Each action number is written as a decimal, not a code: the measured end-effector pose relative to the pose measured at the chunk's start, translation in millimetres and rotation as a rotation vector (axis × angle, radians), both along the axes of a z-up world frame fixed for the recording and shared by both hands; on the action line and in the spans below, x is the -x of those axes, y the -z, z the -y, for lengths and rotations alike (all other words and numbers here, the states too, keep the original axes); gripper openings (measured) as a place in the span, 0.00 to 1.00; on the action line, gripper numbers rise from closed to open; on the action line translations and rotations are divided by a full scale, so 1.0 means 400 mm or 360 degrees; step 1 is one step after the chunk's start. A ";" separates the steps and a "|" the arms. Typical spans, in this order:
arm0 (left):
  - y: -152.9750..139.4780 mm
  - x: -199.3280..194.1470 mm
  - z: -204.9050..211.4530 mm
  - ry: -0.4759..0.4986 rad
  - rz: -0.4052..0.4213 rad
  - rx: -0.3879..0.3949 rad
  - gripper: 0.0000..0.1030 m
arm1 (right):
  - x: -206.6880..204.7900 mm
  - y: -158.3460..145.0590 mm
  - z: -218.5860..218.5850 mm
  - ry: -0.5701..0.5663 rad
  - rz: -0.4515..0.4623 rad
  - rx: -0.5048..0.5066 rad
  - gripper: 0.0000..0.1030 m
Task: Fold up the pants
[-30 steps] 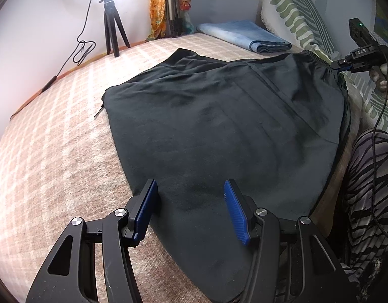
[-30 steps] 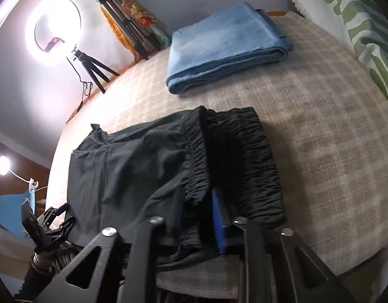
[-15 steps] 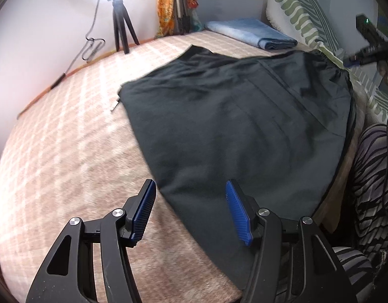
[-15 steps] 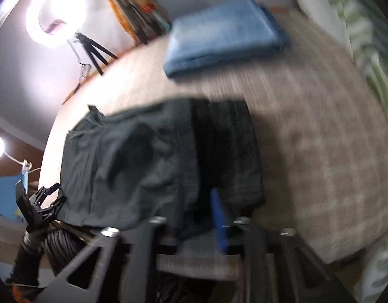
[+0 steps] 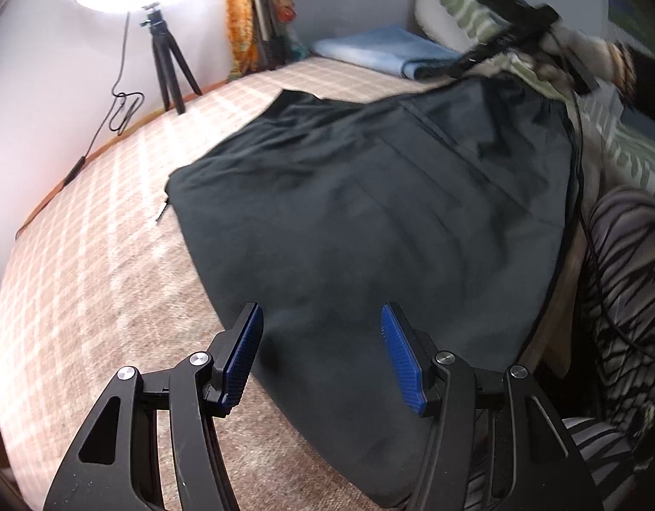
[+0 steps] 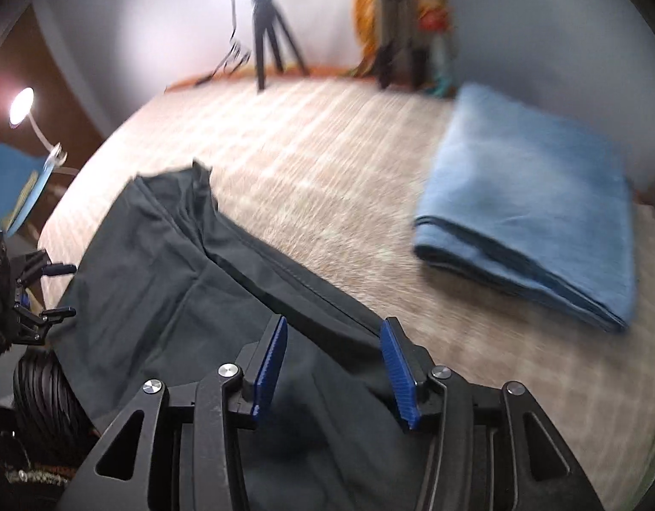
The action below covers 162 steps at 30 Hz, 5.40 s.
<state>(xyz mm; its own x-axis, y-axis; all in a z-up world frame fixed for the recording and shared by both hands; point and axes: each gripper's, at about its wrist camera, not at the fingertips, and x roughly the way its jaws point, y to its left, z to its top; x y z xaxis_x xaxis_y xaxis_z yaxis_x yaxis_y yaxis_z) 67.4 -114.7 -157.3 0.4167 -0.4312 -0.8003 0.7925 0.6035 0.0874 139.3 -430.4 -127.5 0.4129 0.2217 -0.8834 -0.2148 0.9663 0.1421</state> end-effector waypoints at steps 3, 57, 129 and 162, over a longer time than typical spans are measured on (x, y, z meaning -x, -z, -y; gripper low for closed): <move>0.009 0.000 0.004 0.0006 -0.0010 -0.0004 0.55 | -0.029 0.035 -0.007 -0.0048 -0.0054 0.0004 0.51; -0.338 -0.037 -0.284 -0.0535 -0.0019 0.0340 0.56 | -0.037 -0.059 -0.227 0.0094 0.0187 -0.0094 0.53; -0.005 -0.006 -0.088 -0.0624 -0.0530 0.0574 0.37 | -0.223 0.067 -0.814 0.0042 -0.0276 0.0021 0.00; -0.217 0.006 0.247 -0.0130 -0.0448 0.0787 0.04 | -0.045 -0.185 -0.388 0.0236 0.0117 -0.0436 0.00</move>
